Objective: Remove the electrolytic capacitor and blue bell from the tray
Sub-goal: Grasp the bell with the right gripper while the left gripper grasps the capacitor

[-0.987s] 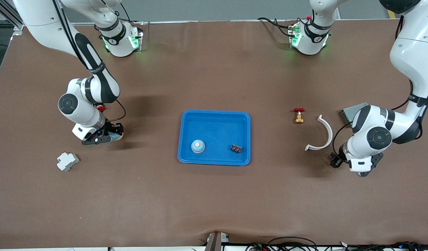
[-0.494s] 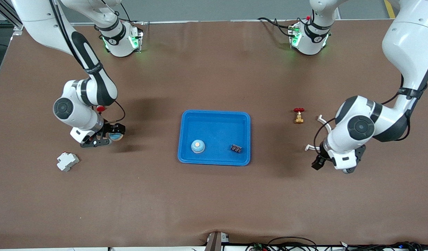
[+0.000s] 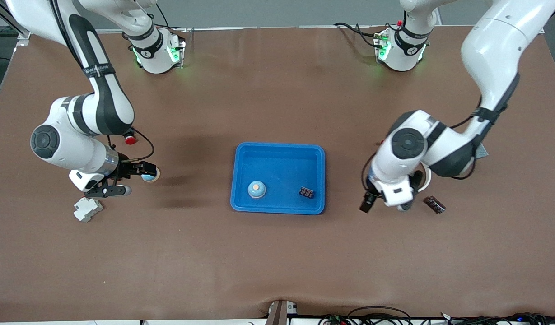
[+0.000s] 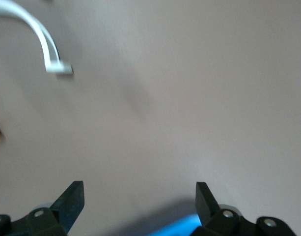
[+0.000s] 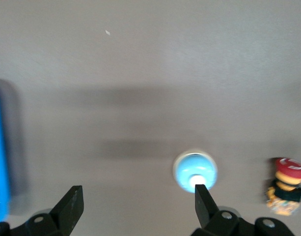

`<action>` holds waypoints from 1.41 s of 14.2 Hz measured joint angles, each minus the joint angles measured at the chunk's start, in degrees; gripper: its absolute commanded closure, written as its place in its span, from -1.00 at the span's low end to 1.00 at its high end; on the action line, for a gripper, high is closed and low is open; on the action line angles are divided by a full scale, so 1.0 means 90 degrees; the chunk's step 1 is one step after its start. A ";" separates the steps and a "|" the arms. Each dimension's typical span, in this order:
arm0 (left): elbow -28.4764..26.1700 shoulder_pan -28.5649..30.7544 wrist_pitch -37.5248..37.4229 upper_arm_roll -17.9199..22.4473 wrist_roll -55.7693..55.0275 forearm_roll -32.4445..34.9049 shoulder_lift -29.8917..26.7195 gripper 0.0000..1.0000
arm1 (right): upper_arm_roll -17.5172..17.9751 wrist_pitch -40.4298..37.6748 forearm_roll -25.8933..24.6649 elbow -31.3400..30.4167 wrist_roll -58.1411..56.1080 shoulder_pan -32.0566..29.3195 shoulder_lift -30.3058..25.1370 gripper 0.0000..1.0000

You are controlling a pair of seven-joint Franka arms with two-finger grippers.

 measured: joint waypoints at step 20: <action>0.0881 -0.3115 0.1579 0.2139 -0.2202 -0.0002 0.1296 1.00 | 0.0033 0.0644 -0.0889 0.2626 0.6159 0.2904 0.2487 -1.00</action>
